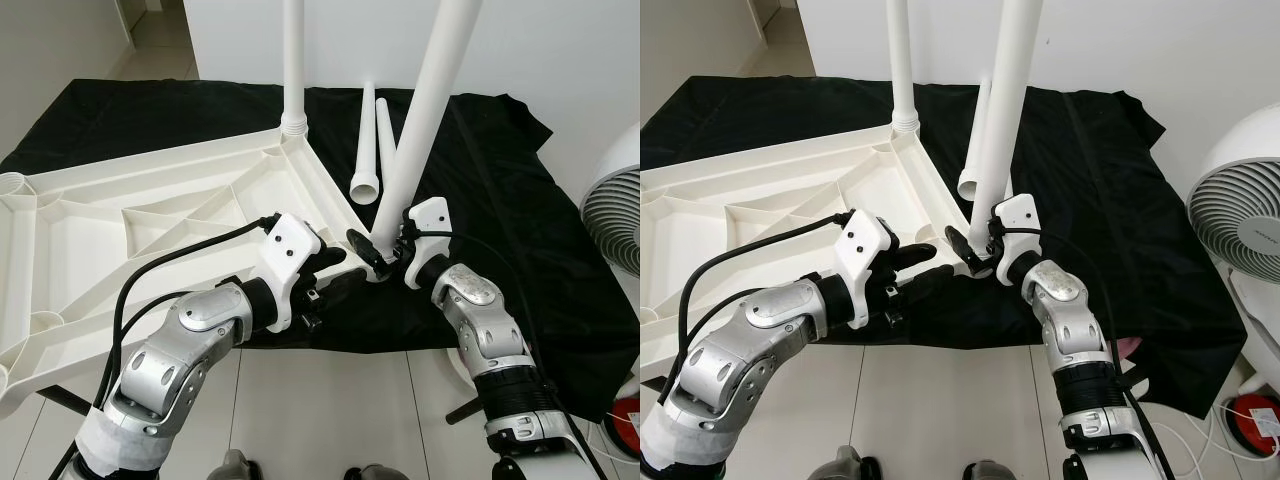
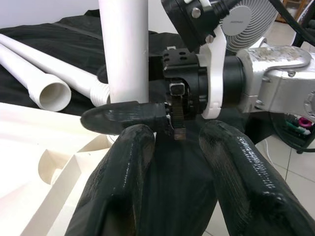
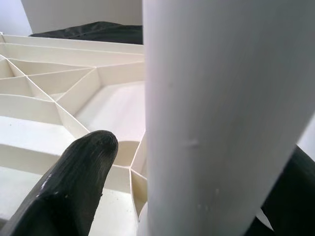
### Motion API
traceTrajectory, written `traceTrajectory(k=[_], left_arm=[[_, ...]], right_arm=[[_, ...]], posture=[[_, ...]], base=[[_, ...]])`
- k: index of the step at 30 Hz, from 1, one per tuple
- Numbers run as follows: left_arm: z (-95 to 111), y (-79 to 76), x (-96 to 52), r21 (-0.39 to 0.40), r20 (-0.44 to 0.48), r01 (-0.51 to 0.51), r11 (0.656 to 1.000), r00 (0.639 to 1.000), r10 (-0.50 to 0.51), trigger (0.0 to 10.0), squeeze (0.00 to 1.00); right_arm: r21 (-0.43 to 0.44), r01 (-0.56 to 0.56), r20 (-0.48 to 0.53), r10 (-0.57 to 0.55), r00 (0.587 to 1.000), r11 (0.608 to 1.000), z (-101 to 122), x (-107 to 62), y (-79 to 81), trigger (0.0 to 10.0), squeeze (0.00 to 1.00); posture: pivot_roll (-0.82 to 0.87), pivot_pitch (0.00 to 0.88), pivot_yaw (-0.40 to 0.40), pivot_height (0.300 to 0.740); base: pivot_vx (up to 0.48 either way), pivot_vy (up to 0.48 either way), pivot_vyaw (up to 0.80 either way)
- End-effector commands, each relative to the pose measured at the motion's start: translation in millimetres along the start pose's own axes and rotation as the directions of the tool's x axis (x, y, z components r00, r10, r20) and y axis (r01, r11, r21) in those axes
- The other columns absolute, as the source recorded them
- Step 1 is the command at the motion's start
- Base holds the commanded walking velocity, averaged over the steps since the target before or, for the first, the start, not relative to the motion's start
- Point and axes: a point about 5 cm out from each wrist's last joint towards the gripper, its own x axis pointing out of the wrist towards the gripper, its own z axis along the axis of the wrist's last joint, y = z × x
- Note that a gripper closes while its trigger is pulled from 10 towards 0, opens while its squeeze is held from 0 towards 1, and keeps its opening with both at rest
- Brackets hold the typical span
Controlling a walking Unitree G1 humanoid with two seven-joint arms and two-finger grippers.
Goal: Building children table
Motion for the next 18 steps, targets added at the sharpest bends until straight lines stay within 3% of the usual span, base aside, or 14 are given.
traceTrajectory(k=[1,11,12,14,15,16,17,18], left_arm=[[2,-5.3,-0.6,0.009,0.002,0.043,0.999,0.999,-0.043,10.0,0.00],[3,-5.6,-0.5,0.014,-0.001,0.055,0.998,0.998,-0.055,10.0,0.00],[3,-5.6,-0.5,0.015,-0.001,0.056,0.998,0.998,-0.056,10.0,0.00],[3,-5.6,-0.5,0.015,-0.001,0.056,0.998,0.998,-0.056,10.0,0.00],[3,-5.7,-0.3,0.016,-0.001,0.056,0.998,0.998,-0.056,10.0,0.00],[3,-5.7,-0.3,0.016,-0.001,0.056,0.998,0.998,-0.056,10.0,0.00],[3,-5.9,-0.1,0.016,0.000,0.056,0.998,0.998,-0.056,10.0,0.00],[3,-5.9,-0.1,0.016,0.000,0.056,0.998,0.998,-0.056,10.0,0.00]], right_arm=[[-0.009,-0.038,0.002,0.038,0.999,0.999,0,1.3,-1.7,10.0,0.00],[-0.023,-0.120,-0.017,0.120,0.993,0.992,-6,4.7,-7.3,10.0,0.00],[-0.026,-0.129,-0.024,0.129,0.991,0.991,-8,4.8,-8.2,5.7,0.00],[-0.026,-0.129,-0.024,0.129,0.991,0.991,-8,4.8,-8.2,5.7,0.00],[-0.021,-0.138,-0.034,0.137,0.990,0.990,-11,4.7,-9.4,3.2,0.00],[-0.021,-0.138,-0.034,0.137,0.990,0.990,-11,4.7,-9.4,3.2,0.00],[-0.011,-0.145,-0.042,0.144,0.989,0.989,-13,4.4,-10.1,0.0,0.00],[-0.011,-0.145,-0.042,0.144,0.989,0.989,-13,4.4,-10.1,0.0,0.00]], posture=[[-0.03,0.072,0.032,0.740],[-0.03,0.065,0.033,0.740],[-0.03,0.065,0.033,0.740],[-0.03,0.065,0.033,0.740],[-0.03,0.063,0.032,0.740],[-0.03,0.063,0.032,0.740],[-0.03,0.061,0.030,0.740],[-0.03,0.061,0.030,0.740]], base=[[0.000,0.000,0.00],[0.000,0.000,0.00],[0.000,0.000,0.00],[0.000,0.000,0.00],[0.000,0.000,0.00],[0.000,0.000,0.00],[0.000,0.000,0.00],[0.000,0.000,0.00]])
